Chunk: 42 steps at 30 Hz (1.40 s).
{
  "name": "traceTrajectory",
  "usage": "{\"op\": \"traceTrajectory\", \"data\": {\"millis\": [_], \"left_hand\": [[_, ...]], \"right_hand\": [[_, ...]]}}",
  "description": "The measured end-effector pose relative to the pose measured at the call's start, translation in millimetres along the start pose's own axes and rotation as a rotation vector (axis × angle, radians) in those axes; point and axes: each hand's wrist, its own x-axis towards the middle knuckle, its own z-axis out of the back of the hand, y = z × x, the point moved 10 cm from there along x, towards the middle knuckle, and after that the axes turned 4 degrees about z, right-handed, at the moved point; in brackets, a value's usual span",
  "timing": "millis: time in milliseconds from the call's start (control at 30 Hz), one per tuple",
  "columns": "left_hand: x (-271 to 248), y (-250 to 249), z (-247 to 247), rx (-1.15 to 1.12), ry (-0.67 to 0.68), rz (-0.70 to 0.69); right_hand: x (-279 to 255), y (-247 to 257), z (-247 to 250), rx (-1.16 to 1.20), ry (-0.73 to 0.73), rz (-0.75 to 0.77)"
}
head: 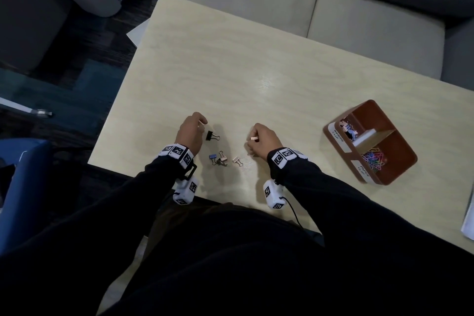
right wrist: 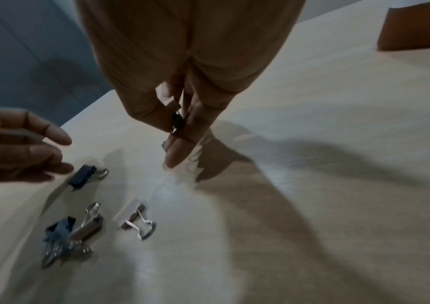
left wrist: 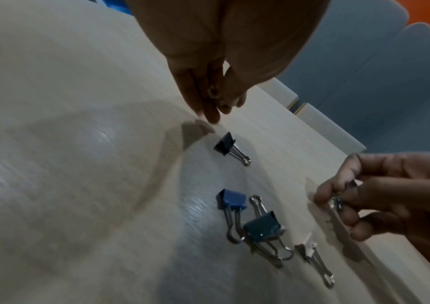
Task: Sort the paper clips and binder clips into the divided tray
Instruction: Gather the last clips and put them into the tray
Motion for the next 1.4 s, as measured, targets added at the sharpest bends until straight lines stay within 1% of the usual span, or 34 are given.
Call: {"op": "traceTrajectory", "data": {"millis": [67, 100, 200, 267, 333, 467, 533, 633, 733, 833, 967, 1100, 1233, 1400], "left_hand": [[1.6, -7.6, -8.1, 0.039, 0.04, -0.041], [1.7, -10.5, -12.4, 0.076, 0.06, -0.055], [0.0, -14.5, -24.4, 0.169, 0.092, -0.071], [-3.9, -14.9, -31.5, 0.249, 0.107, -0.097], [-7.8, -13.3, -37.7, 0.327, 0.127, -0.121], [-11.6, -11.6, -40.9, 0.34, 0.141, -0.104], [-12.9, -14.1, -42.2, 0.376, 0.152, -0.118], [-20.3, -19.5, -44.5, 0.399, 0.193, -0.138], [-29.2, -24.4, -49.0, 0.393, 0.234, -0.181], [-33.2, -19.4, -51.0, 0.388, 0.234, -0.18], [-40.4, -15.7, -53.9, 0.379, 0.256, -0.128], [-45.9, -13.9, -62.6, 0.438, 0.277, -0.147], [-48.2, -19.5, -68.3, 0.473, 0.261, -0.144], [-45.2, -26.9, -68.6, 0.516, 0.207, -0.156]], "right_hand": [[-4.4, -3.8, 1.7, 0.13, 0.013, -0.07], [-6.8, -3.4, 2.3, 0.157, 0.025, -0.092], [-11.4, -5.9, 0.1, 0.202, 0.079, -0.165], [-12.7, -2.0, -5.3, 0.182, 0.148, -0.153], [-13.3, 7.6, -11.1, 0.01, 0.217, -0.072], [-13.7, 23.7, -31.4, -0.388, 0.315, 0.139], [-15.2, 24.1, -43.3, -0.503, 0.342, 0.186], [-18.8, 26.5, -55.2, -0.612, 0.34, 0.245], [-23.3, 27.2, -67.2, -0.662, 0.364, 0.291], [-25.6, 24.1, -70.1, -0.694, 0.359, 0.286], [-30.8, 15.3, -69.1, -0.709, 0.368, 0.273], [-32.6, 7.6, -64.8, -0.733, 0.366, 0.269], [-33.7, 4.6, -50.3, -0.687, 0.325, 0.242], [-34.0, 5.0, -25.5, -0.542, 0.229, 0.197]]}}
